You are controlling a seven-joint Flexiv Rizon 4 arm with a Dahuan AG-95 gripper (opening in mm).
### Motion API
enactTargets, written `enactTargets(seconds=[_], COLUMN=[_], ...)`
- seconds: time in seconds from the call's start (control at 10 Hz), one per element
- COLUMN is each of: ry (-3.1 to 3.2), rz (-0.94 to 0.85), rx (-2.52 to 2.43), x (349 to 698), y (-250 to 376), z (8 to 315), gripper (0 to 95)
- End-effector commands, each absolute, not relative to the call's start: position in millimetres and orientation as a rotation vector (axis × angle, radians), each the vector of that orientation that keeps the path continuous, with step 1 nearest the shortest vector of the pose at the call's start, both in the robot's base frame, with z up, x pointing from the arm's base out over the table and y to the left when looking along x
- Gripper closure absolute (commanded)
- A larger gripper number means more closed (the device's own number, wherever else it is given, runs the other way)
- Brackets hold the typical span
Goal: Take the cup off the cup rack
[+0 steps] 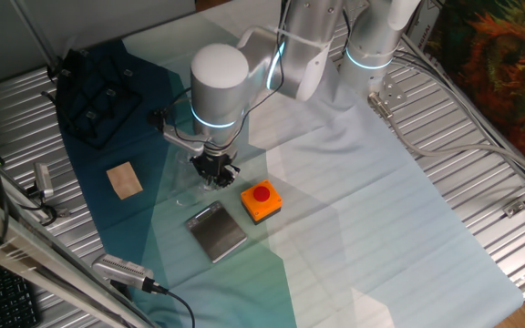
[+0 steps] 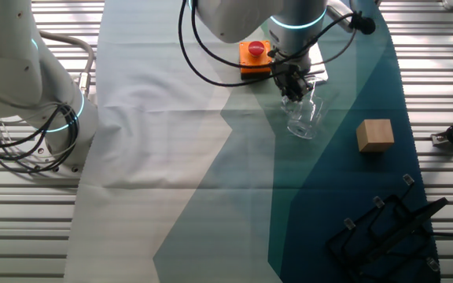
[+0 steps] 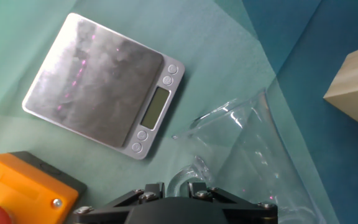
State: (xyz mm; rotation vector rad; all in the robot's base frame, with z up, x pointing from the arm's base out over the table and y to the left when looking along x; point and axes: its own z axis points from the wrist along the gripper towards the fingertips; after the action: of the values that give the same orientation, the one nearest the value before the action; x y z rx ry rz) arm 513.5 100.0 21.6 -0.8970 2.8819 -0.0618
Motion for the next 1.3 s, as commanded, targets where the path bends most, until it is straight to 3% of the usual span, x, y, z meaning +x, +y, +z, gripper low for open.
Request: enactTargets(seconds=[0.1,1.3], ry=[2.885,2.828], rz=[-0.076,-0.156], rx=[-0.882,-0.881], x=[514.7,517.9], y=[99.9,100.9], z=[19.7,16.0], gripper=[76.0,76.0])
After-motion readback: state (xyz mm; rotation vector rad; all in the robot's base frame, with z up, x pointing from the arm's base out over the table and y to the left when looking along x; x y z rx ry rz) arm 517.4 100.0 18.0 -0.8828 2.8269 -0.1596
